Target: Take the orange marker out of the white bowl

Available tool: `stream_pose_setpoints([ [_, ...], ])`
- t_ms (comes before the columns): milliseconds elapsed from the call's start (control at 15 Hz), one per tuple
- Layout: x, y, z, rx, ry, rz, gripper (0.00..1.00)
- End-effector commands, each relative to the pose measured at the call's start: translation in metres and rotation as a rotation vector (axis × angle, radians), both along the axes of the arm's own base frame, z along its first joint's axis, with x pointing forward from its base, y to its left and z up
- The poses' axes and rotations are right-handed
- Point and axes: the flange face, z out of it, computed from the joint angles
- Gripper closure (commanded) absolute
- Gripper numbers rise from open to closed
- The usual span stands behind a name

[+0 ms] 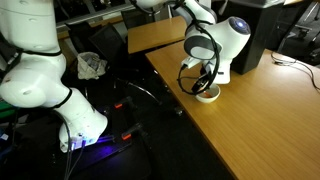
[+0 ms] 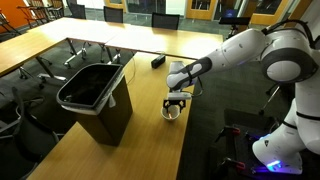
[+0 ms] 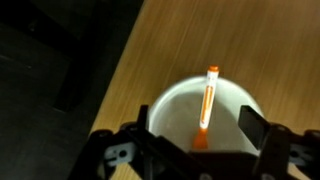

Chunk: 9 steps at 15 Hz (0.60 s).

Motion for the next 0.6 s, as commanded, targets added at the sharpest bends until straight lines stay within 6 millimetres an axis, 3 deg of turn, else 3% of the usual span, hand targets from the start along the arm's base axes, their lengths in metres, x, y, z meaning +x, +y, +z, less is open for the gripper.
stream_pose_setpoints([
  [0,0.014,0.004,-0.012,-0.005,-0.006,-0.067,0.18],
  [200,0.023,0.009,-0.021,-0.020,-0.009,-0.071,0.24],
  [267,0.025,0.011,-0.022,-0.025,-0.009,-0.064,0.45],
  [400,0.027,0.014,-0.024,-0.031,0.002,-0.056,0.50],
  [533,0.027,0.014,-0.023,-0.041,0.008,-0.046,0.66],
])
